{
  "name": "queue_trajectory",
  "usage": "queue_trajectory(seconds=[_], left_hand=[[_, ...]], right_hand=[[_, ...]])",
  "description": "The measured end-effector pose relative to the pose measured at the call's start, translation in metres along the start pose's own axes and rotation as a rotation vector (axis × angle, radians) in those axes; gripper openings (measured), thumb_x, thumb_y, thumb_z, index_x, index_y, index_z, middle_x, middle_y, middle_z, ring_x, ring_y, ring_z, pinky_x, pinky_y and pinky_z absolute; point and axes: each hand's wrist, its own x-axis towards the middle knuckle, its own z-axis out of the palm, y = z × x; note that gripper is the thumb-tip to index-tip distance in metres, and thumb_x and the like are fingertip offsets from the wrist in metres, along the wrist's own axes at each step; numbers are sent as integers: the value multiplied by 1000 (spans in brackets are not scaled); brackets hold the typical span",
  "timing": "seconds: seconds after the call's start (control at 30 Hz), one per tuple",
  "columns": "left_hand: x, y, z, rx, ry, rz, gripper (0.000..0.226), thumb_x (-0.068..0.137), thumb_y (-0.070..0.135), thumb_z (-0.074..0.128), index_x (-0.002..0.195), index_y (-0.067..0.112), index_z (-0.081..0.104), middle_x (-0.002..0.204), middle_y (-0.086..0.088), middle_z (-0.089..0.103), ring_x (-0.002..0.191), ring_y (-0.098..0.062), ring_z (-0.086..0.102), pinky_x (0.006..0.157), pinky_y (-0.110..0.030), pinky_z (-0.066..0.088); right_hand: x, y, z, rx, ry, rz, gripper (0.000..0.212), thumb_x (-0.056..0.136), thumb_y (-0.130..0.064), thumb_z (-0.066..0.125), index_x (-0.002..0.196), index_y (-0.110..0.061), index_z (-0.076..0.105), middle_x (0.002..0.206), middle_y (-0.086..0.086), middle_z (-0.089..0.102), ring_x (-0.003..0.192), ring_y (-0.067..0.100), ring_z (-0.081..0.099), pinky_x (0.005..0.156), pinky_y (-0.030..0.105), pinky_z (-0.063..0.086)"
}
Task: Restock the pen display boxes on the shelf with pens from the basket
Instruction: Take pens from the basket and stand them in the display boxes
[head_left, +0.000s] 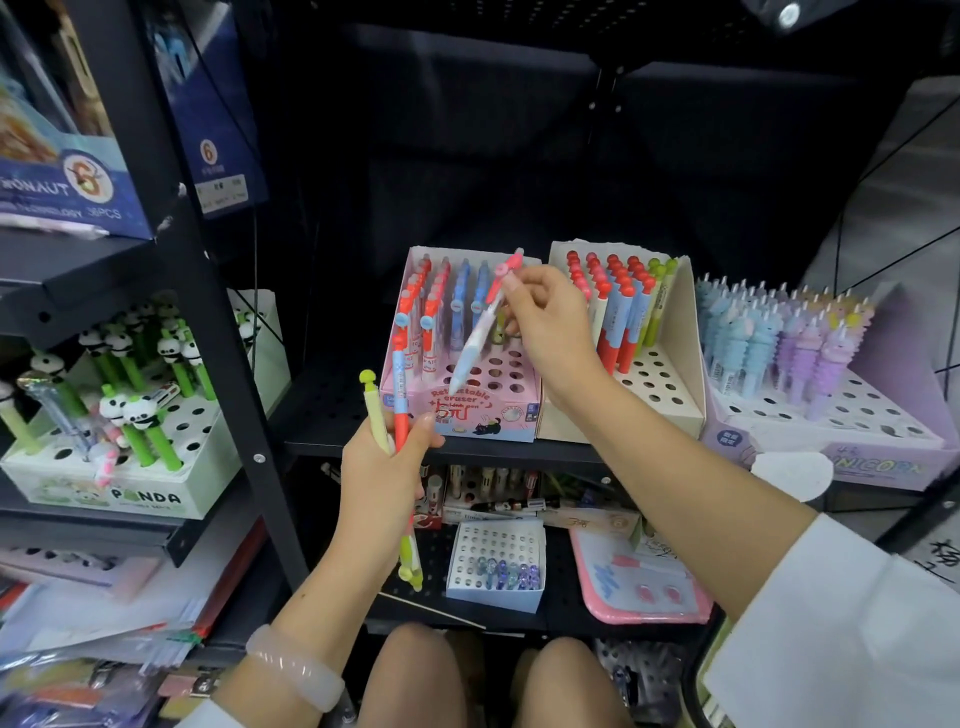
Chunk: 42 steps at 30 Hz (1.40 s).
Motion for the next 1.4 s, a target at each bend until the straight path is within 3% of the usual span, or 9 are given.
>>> queue_trajectory(seconds=[0.23,0.4,0.53,0.63,0.83,1.0,1.1,1.27,1.4], left_hand=[[1,-5,-2,-31,19,-59,24,90,30,58,80,8,59,42,8,53,31,-3,37,32,-15,31],[4,-9,-6,-52,-1,-89,34,91,38,55,70,11,60,42,4,47,30,-7,35,31,-18,29],[4,-10,-3,-93,-18,-88,29,91,34,55,67,18,62,56,0,57,38,-8,40,33,-21,31],[2,-7,-1,-131,-39,-73,28,91,33,54,72,14,62,55,4,58,38,-7,40,34,-18,33],[-3,2,9,-126,-95,-46,35,93,32,51,63,25,66,53,0,55,38,-8,39,35,-19,33],[-10,8,26,-50,-148,-27,35,93,32,51,63,25,68,50,0,54,38,-8,41,33,-20,31],[-15,12,39,-30,-203,-43,36,93,36,49,71,15,68,48,1,53,38,-9,40,33,-20,30],[-18,15,60,-88,-319,-92,30,98,30,41,83,12,60,51,6,59,41,-4,43,40,-17,35],[-19,12,70,-155,-388,-127,18,99,16,41,94,14,59,63,7,65,50,-4,45,49,-18,40]], right_hand=[[21,0,15,-62,43,-158,2,94,-18,53,93,-18,54,85,6,63,76,14,62,69,25,54],[12,23,16,-176,-173,-162,1,93,-18,55,93,-18,54,81,-4,58,70,0,56,65,14,50],[7,35,17,-214,-338,-110,5,94,-15,55,92,-20,54,82,-9,57,73,2,57,72,24,55],[8,29,11,-222,-387,-78,6,93,-14,54,94,-20,54,84,-9,59,71,1,59,70,20,53],[-18,19,7,-279,-111,-111,15,95,-11,47,103,-14,60,86,-14,56,79,4,56,76,25,53],[-45,7,0,-163,-374,-18,8,93,-24,56,85,-24,58,78,-11,58,73,0,54,71,15,46],[-49,2,-14,-109,-319,45,13,93,-21,56,79,-22,55,69,-5,56,65,7,53,65,24,47],[-38,-8,-62,2,-35,-45,15,100,-16,37,88,-20,45,69,0,57,50,4,54,48,18,47],[-21,-5,-110,-176,221,-187,17,101,-18,34,88,-28,39,73,-1,55,52,5,54,50,19,46]])
